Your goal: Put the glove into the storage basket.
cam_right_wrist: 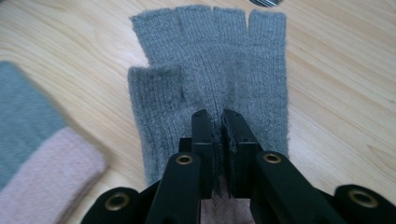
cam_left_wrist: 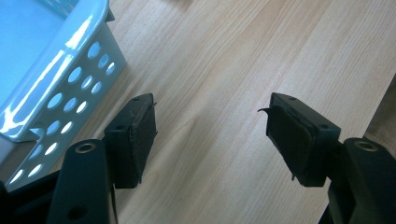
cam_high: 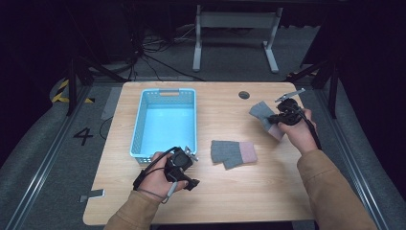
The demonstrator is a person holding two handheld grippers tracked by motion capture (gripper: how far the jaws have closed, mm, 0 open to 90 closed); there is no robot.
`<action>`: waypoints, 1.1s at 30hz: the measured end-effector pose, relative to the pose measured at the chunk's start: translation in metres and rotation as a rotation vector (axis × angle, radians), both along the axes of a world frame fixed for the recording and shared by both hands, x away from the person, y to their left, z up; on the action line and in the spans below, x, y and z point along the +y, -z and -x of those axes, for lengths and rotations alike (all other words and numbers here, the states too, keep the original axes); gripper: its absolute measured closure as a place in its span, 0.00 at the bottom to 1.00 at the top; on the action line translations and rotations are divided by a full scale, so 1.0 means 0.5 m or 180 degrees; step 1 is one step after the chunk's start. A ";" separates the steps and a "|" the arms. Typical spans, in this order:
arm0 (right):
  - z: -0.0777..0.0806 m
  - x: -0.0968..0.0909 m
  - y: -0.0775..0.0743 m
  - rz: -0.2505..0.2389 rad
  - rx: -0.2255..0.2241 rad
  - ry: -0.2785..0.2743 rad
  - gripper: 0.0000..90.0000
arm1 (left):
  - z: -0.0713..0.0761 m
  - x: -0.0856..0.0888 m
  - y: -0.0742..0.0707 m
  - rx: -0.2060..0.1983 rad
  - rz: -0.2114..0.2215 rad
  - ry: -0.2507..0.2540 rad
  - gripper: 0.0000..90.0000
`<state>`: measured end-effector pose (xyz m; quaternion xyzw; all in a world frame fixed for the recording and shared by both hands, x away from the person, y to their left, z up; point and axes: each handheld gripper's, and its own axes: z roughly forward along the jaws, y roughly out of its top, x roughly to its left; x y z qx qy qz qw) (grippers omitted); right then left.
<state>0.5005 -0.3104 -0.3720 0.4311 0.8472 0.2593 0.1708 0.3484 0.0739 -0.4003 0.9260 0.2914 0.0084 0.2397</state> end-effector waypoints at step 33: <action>0.110 0.135 -0.062 -0.0016 -0.0044 -0.1121 0.93 | -0.001 -0.013 -0.005 -0.0042 0.0068 0.0034 0.38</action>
